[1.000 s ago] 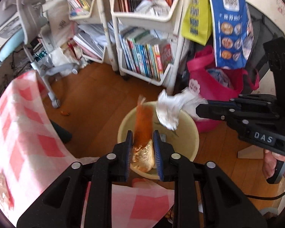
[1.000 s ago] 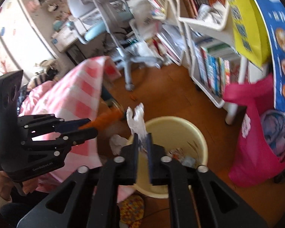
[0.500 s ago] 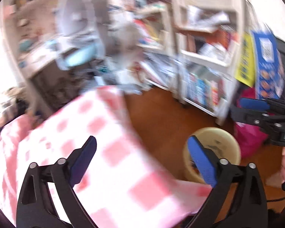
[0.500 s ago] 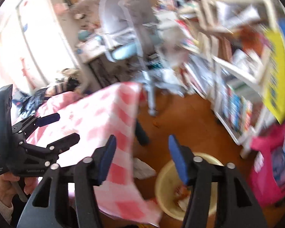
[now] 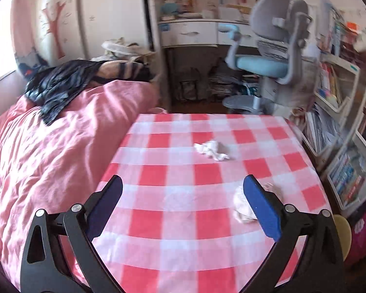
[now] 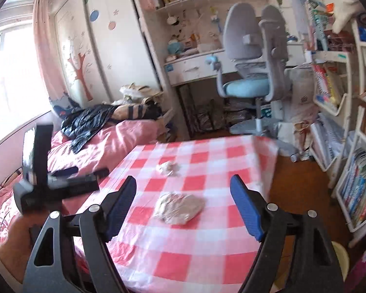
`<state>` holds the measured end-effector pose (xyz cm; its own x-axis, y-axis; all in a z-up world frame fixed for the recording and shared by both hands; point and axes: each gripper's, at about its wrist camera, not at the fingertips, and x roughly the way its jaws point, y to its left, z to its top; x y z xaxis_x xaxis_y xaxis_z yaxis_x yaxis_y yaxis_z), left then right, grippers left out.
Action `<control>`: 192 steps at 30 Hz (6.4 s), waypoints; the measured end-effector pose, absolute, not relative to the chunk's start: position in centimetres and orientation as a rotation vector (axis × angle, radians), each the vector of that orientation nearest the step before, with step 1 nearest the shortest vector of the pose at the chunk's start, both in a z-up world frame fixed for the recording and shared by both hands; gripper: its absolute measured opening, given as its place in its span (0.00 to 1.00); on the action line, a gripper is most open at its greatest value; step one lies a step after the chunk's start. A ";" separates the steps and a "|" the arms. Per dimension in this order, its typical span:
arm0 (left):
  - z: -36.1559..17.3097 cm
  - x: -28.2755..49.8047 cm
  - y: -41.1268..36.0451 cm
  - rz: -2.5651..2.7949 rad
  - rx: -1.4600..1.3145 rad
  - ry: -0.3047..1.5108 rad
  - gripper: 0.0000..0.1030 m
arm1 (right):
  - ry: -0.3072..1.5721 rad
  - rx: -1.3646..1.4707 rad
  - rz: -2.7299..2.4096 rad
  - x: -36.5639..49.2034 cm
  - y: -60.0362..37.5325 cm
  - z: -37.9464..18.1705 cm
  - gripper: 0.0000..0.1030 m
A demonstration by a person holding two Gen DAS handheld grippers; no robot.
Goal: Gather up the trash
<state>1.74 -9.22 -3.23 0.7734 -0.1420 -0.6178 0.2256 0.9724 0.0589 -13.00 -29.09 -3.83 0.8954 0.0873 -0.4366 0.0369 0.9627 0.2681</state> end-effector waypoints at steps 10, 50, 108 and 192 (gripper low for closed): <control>-3.6 2.9 -2.4 -0.126 0.159 0.660 0.93 | 0.508 0.147 -0.009 -10.0 -25.2 -4.0 0.79; -4.5 4.3 0.5 -0.107 0.106 0.727 0.93 | 0.552 -0.032 -0.021 -8.5 -20.9 -4.8 0.84; -4.6 4.6 1.2 -0.105 0.091 0.741 0.93 | 0.564 -0.069 -0.001 -8.1 -19.4 -5.5 0.87; -5.4 5.1 -4.3 -0.587 -0.101 0.825 0.15 | 0.648 0.219 0.222 -2.8 -24.6 -5.7 0.27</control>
